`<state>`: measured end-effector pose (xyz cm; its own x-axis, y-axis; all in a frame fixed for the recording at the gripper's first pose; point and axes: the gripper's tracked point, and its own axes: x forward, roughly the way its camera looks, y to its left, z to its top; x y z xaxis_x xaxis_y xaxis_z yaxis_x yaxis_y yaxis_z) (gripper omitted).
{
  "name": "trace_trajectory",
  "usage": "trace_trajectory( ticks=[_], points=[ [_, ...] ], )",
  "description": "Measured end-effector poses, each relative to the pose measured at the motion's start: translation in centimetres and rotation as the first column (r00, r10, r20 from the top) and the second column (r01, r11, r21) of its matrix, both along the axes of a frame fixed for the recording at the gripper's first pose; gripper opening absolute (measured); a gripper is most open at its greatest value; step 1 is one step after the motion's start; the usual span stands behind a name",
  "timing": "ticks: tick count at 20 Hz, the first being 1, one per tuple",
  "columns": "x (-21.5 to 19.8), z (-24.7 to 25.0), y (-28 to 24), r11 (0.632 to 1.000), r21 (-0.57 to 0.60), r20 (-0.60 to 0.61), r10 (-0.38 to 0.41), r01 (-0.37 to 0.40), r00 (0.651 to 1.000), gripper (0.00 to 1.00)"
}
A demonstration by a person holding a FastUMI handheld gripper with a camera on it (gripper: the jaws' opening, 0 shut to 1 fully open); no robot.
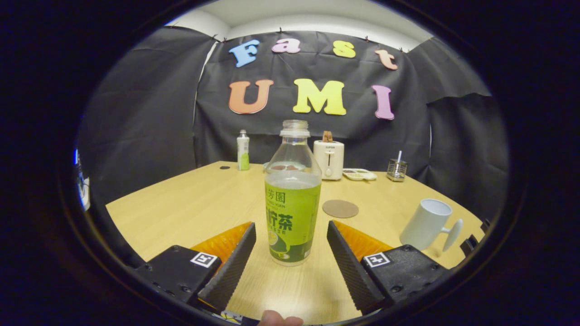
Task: Take the bottle from table, then pour the juice into the cup, finally place the bottle on the coaster
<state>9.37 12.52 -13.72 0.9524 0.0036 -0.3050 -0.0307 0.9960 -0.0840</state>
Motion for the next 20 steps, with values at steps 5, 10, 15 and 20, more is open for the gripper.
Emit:
trace_trajectory(
  ticks=[5, 10, 15, 20],
  points=[
    [2.3, -0.8, 0.3, 1.000, -0.001, -0.029, -0.009, 0.009, 1.000, 1.00],
    [3.3, -1.2, 0.5, 0.999, -0.045, -0.058, -0.003, 0.001, 0.998, 1.00],
    [3.4, -0.7, 0.4, 1.000, 0.010, -0.037, -0.008, 0.009, 0.999, 0.86],
    [3.0, 0.2, 0.2, 0.996, 0.093, -0.035, 0.000, 0.004, 0.999, 0.82]
  ],
)
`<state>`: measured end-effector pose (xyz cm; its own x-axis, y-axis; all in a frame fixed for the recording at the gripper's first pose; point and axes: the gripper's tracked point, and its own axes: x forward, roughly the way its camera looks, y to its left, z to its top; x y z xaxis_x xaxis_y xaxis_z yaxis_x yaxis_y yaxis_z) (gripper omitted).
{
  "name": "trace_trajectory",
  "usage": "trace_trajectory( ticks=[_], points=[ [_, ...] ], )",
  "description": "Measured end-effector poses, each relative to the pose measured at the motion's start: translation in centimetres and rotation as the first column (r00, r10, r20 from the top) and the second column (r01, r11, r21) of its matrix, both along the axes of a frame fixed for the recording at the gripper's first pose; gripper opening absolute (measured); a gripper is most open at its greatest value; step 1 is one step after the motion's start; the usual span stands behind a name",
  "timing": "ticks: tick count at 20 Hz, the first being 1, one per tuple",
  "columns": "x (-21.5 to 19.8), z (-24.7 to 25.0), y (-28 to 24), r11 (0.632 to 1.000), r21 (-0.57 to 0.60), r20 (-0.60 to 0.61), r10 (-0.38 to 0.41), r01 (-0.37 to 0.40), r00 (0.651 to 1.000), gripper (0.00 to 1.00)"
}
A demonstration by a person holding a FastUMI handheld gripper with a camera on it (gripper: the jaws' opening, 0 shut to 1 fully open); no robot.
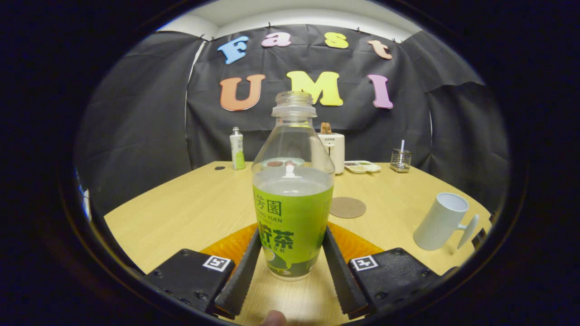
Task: Take the bottle from table, then pour the juice into the cup, finally place the bottle on the coaster
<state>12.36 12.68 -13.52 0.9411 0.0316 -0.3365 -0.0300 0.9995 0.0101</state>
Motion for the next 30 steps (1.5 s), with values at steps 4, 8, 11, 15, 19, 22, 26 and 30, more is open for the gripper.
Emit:
trace_trajectory(
  ticks=[4, 8, 11, 15, 19, 22, 26, 30],
  points=[
    [-0.6, 2.3, -0.6, 0.990, 0.140, 0.031, -0.001, -0.003, 1.000, 0.80],
    [-0.7, 4.3, -1.4, 0.944, 0.330, 0.077, -0.009, -0.017, 0.997, 0.80],
    [-0.4, 4.7, -2.3, 0.897, 0.440, 0.088, -0.015, -0.025, 0.996, 0.80],
    [0.9, 5.0, -3.3, 0.822, 0.569, 0.081, -0.038, -0.015, 0.996, 0.80],
    [1.8, 5.6, -3.8, 0.701, 0.713, 0.076, -0.053, -0.018, 0.996, 0.79],
    [1.8, 6.4, -3.7, 0.579, 0.815, 0.090, -0.073, -0.031, 0.993, 0.79],
    [2.0, 7.2, -4.2, 0.456, 0.889, 0.090, -0.100, -0.035, 0.991, 0.79],
    [3.4, 8.2, -4.9, 0.315, 0.948, 0.080, -0.127, -0.036, 0.989, 0.79]
  ],
)
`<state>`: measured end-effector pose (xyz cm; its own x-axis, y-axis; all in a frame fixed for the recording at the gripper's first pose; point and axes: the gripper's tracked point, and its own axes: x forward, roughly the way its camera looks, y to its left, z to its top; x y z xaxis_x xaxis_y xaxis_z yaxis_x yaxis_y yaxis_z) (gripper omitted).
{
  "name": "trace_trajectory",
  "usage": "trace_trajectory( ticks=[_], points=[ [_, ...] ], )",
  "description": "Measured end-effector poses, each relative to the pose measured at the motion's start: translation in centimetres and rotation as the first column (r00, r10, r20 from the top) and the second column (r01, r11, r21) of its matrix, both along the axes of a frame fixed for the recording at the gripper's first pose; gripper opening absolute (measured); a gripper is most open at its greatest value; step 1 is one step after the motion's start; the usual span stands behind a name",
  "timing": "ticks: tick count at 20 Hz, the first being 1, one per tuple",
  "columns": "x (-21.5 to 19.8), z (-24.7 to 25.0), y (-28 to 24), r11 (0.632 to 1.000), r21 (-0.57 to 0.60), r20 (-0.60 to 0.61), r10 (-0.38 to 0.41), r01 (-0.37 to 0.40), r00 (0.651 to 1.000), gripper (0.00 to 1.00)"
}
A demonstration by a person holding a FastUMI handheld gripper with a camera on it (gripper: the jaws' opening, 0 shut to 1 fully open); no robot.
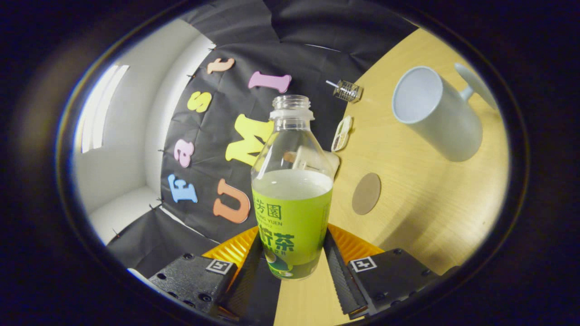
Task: Take the bottle from table, then pour the juice into the cup, finally place the bottle on the coaster
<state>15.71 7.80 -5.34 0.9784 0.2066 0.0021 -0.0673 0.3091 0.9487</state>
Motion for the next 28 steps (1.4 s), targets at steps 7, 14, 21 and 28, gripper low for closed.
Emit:
trace_trajectory(
  ticks=[7, 14, 21, 28],
  points=[
    [0.2, 0.8, -0.2, 0.980, 0.198, -0.017, -0.013, 0.016, 1.000, 0.79],
    [0.2, 1.9, -1.4, 0.930, 0.366, 0.003, -0.038, 0.035, 0.999, 0.79],
    [0.3, 3.0, -2.8, 0.905, 0.423, 0.021, -0.057, 0.043, 0.998, 0.79],
    [1.3, 4.3, -3.5, 0.866, 0.498, 0.047, -0.071, 0.038, 0.996, 0.79]
  ],
)
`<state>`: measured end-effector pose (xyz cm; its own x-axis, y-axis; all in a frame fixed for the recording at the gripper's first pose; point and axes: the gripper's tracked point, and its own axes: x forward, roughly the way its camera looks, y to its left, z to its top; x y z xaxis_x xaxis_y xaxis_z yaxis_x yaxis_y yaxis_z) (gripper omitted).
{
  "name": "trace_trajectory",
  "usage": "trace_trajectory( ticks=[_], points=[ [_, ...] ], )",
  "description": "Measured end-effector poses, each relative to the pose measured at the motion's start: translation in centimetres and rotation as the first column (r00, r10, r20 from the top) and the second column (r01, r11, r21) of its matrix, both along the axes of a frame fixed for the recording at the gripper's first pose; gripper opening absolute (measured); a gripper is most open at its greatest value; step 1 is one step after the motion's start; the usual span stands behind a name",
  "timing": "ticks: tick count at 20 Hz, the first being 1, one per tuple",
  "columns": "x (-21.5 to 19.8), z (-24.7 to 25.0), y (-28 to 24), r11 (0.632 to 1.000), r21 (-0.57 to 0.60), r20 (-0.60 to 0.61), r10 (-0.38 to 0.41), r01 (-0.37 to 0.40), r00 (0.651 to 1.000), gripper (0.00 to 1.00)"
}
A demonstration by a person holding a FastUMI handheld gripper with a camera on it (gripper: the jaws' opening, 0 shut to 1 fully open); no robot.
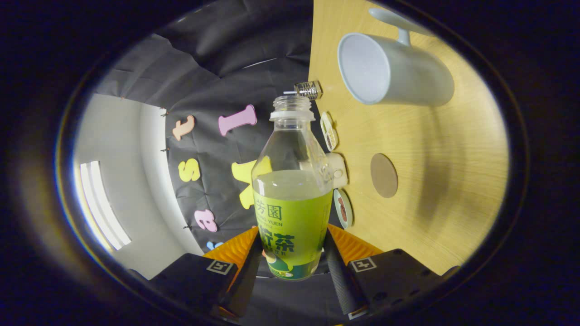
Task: Take the bottle from table, then pour the juice into the cup, finally place the bottle on the coaster
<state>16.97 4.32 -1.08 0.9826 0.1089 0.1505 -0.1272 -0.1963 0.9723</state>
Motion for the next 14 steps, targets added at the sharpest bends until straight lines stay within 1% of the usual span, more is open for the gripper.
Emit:
trace_trajectory(
  ticks=[6, 14],
  points=[
    [-0.6, 0.7, -1.1, 0.998, 0.064, 0.012, -0.009, 0.008, 1.000, 0.78],
    [-0.5, 1.4, -1.5, 0.994, 0.106, 0.019, -0.016, 0.014, 1.000, 0.79]
  ],
)
